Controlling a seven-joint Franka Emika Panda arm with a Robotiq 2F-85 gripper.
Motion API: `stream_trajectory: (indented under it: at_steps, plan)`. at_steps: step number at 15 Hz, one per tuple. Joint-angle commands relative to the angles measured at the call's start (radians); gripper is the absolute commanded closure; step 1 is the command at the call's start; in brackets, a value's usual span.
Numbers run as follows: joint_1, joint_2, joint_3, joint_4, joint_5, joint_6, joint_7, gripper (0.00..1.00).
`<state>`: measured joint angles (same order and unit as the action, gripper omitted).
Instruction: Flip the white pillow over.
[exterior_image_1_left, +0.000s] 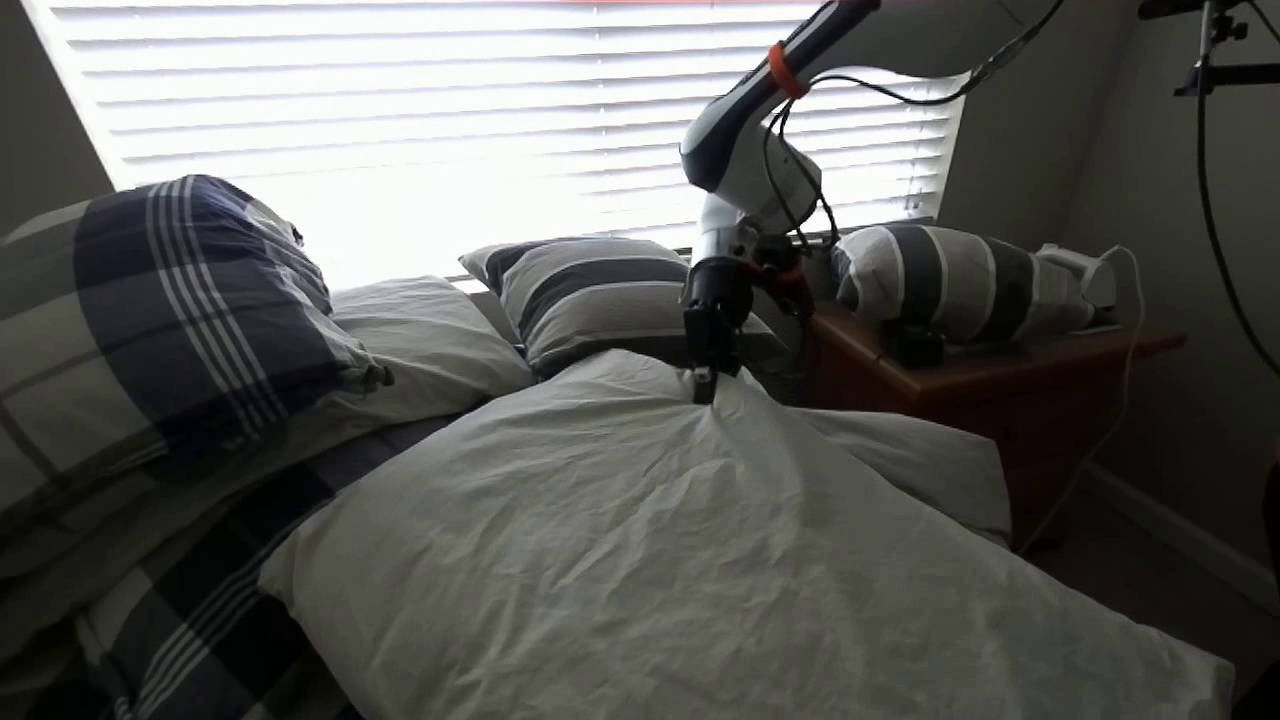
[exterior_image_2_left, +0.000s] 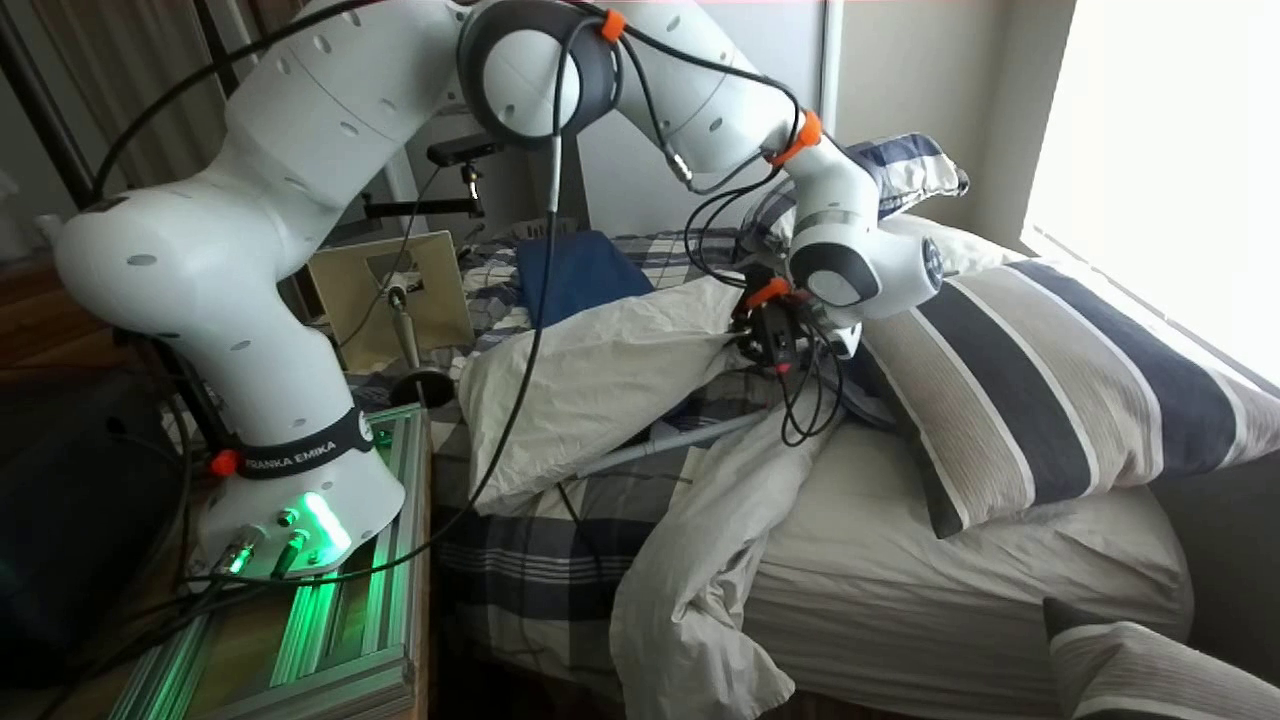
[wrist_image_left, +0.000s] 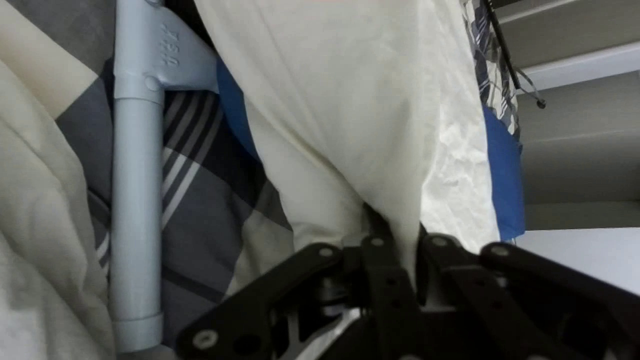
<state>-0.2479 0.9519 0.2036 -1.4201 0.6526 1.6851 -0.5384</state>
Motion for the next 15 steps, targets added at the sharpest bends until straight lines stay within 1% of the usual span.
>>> stream_trajectory:
  at_steps: [1,3,6,10,12,15]
  plan:
    - [0.029,-0.221,-0.016,-0.156,0.008,0.042,0.009,0.98]
    - [0.059,-0.316,-0.033,-0.197,-0.001,0.073,0.04,0.98]
    - [0.106,-0.457,-0.061,-0.248,-0.006,0.144,0.128,0.98]
    - [0.166,-0.619,-0.093,-0.279,-0.027,0.22,0.256,0.98]
    - [0.202,-0.69,-0.108,-0.272,-0.066,0.244,0.353,0.98]
    - [0.239,-0.8,-0.124,-0.274,-0.157,0.257,0.504,0.98]
